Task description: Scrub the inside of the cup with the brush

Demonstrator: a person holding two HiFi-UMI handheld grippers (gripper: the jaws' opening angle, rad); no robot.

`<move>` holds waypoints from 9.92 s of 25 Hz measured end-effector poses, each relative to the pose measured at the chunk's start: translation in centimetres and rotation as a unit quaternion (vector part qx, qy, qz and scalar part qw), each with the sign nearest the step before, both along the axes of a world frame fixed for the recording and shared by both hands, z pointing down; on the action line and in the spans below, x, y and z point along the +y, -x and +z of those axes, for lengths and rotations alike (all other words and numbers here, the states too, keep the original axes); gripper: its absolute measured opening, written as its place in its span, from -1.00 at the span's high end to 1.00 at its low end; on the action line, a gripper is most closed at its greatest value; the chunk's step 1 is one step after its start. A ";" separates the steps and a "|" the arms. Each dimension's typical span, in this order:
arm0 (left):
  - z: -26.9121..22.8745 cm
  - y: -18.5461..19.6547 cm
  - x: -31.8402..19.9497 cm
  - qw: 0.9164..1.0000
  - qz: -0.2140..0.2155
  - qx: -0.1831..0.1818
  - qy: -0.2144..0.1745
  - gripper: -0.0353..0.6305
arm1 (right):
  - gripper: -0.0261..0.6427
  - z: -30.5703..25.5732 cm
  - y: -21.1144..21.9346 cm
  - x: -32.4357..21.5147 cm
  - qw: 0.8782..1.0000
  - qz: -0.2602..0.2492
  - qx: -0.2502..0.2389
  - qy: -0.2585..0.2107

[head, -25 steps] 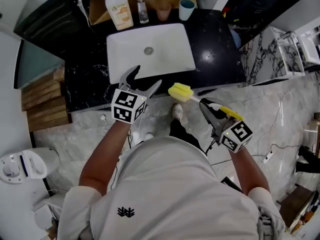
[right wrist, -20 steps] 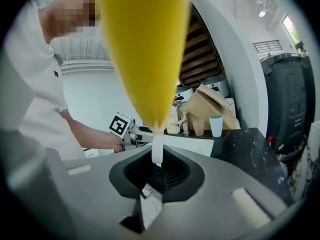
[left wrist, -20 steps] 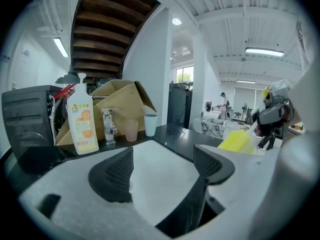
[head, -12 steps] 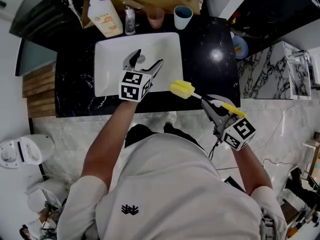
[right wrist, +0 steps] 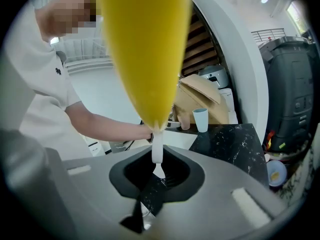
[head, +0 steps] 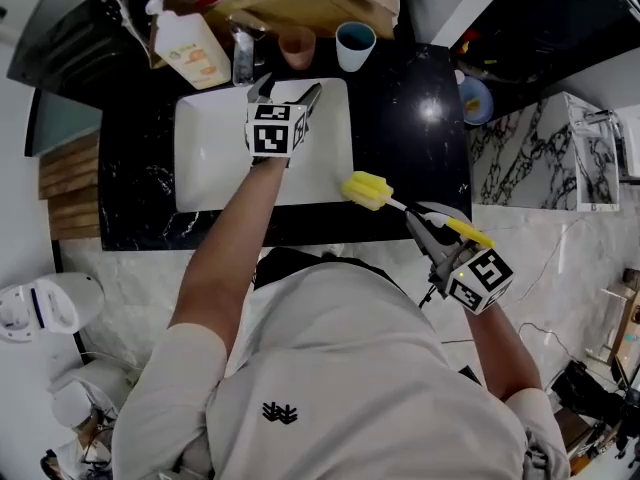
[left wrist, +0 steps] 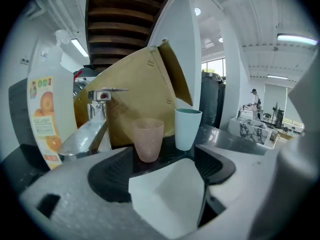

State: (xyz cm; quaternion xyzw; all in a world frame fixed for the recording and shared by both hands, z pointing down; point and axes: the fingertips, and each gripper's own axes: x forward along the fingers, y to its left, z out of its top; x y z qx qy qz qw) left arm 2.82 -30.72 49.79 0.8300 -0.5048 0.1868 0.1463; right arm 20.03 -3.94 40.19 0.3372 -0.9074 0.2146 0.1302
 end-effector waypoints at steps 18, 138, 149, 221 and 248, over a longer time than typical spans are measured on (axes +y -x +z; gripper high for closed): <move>4.1 -0.7 -10.4 0.998 -0.060 -0.003 -0.016 -0.36 | 0.79 0.9 -4.0 -2.0 0.998 0.042 0.030 0.026; 4.1 11.5 19.4 0.864 0.305 -0.394 0.072 -0.19 | 0.79 -2.0 19.3 -5.1 0.976 -0.211 0.012 -0.048; 3.8 9.1 19.4 0.851 0.320 -0.412 0.064 -0.19 | 0.79 1.6 23.7 -5.9 0.971 -0.227 0.059 -0.050; 2.6 12.6 17.8 0.857 0.258 -0.441 0.069 -0.19 | 0.79 -2.0 18.0 -5.7 0.984 -0.162 -0.045 -0.062; 2.9 11.5 18.6 0.853 0.272 -0.439 0.075 -0.19 | 0.79 -2.0 19.6 -6.4 0.976 -0.198 -0.012 -0.095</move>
